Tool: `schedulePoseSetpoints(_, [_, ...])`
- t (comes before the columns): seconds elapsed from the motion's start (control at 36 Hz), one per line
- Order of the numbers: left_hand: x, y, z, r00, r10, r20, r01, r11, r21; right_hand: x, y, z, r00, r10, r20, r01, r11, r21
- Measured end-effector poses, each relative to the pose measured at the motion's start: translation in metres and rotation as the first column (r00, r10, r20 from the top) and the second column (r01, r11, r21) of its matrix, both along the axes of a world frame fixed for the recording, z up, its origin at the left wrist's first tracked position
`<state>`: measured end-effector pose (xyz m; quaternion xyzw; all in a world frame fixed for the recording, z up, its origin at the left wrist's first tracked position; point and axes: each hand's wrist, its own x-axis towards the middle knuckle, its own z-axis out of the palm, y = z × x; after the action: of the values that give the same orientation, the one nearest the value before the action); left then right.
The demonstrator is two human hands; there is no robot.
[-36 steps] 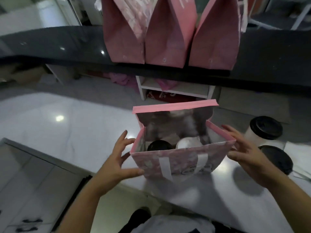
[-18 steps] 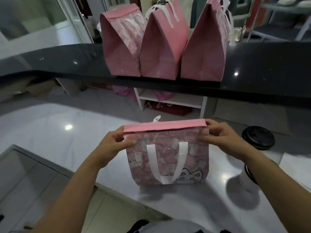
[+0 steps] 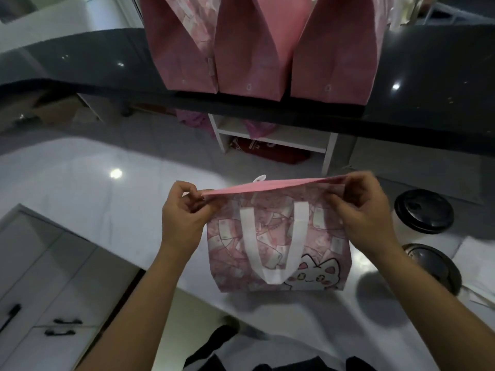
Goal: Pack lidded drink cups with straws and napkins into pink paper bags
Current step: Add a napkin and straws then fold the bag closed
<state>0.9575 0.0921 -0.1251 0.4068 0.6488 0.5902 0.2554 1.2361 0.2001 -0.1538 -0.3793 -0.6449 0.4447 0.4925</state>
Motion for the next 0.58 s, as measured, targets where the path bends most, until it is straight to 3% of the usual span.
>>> schedulePoseSetpoints(0.08, [-0.004,-0.001,0.003,0.999,-0.042,-0.027,0.041,0.998,-0.037,0.004,0.006,0.003,0.998,0.058,-0.026,-0.059,0.998,-0.024])
schedulePoseSetpoints(0.19, [-0.014,-0.001,0.013,0.925,-0.207,-0.317,0.181,0.977,-0.11,0.015,0.016,0.007,0.962,0.183,0.205,-0.202,0.976,0.079])
schedulePoseSetpoints(0.31, [-0.02,-0.002,0.021,0.745,-0.363,-0.559,0.291,0.932,-0.218,0.022,0.023,0.013,0.925,0.185,0.331,-0.256,0.949,0.185])
schedulePoseSetpoints(0.39, [-0.022,-0.003,0.029,0.543,-0.508,-0.669,0.367,0.86,-0.355,0.03,0.024,0.015,0.894,0.162,0.417,-0.286,0.924,0.254])
schedulePoseSetpoints(0.47, [-0.024,-0.004,0.039,0.37,-0.597,-0.712,0.407,0.793,-0.454,0.036,0.02,0.015,0.877,0.169,0.449,-0.317,0.907,0.277])
schedulePoseSetpoints(0.58, [-0.025,-0.007,0.048,0.275,-0.686,-0.674,0.417,0.717,-0.559,0.043,0.013,0.018,0.827,0.131,0.547,-0.361,0.87,0.337])
